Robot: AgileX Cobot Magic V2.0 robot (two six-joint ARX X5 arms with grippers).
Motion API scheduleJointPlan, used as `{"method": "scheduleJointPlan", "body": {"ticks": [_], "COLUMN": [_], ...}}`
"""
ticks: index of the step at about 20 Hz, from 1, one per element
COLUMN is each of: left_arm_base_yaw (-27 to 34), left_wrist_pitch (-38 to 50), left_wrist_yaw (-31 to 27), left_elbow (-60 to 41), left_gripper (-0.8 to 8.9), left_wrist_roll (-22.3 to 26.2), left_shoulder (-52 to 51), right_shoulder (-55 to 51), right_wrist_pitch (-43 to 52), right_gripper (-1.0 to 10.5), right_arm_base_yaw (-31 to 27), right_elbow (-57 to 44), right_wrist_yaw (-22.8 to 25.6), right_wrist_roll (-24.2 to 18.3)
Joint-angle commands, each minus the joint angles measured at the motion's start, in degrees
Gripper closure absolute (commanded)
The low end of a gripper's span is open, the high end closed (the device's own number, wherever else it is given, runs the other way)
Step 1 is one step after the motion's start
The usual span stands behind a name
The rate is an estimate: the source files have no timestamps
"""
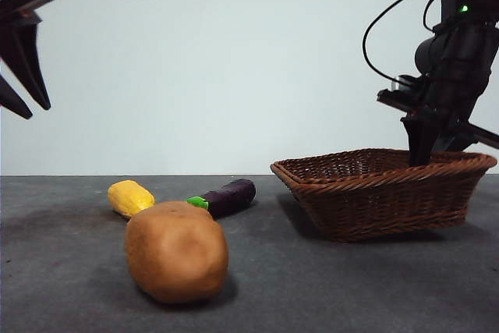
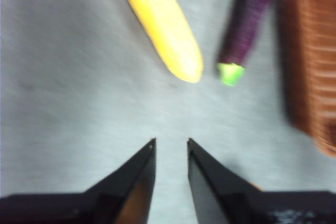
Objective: Help me put the vegetables on the table into the basket
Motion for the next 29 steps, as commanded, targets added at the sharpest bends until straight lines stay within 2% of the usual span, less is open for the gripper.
{"method": "scheduleJointPlan", "body": {"ticks": [1,4,6,7,11,19,21,29], "left_arm_base_yaw": [-0.5,-1.8,-2.4,-2.4,-2.6,-5.6,-6.2,-6.7], "left_wrist_pitch": [-6.2,-10.5,-11.5,-12.1,-14.2,-9.9,-9.9,-10.3], "left_wrist_yaw": [-4.7,-5.3,-5.2,-5.2,-5.7,-5.9,-7.0,-9.7], "left_elbow": [9.3,19.1,22.5,23.7,28.7,36.7,38.2,38.2], "left_gripper": [5.54,4.21,3.0,2.69,2.72,2.85,3.88,4.07], "left_wrist_roll": [3.5,4.2,4.2,3.6,1.5,-2.0,-2.0,-1.5], "left_shoulder": [6.9,15.2,19.7,21.8,30.8,44.3,46.3,47.1], "right_shoulder": [-1.2,-3.2,-4.8,-5.6,-10.9,-20.5,-21.7,-23.0], "right_wrist_pitch": [-0.8,-1.2,-1.8,-2.4,-3.6,-7.1,-7.9,-9.2], "right_gripper": [9.6,9.6,9.6,9.6,9.6,9.6,9.6,9.6], "right_arm_base_yaw": [0.1,0.1,0.1,0.1,0.1,0.1,0.1,0.1], "right_elbow": [0.0,0.0,0.0,0.0,0.0,0.0,0.0,0.0], "right_wrist_yaw": [-0.1,-0.1,-0.1,-0.1,-0.1,0.5,0.5,0.4], "right_wrist_roll": [-0.4,-0.7,-1.5,-1.7,-2.0,-3.4,-3.9,-4.6]}}
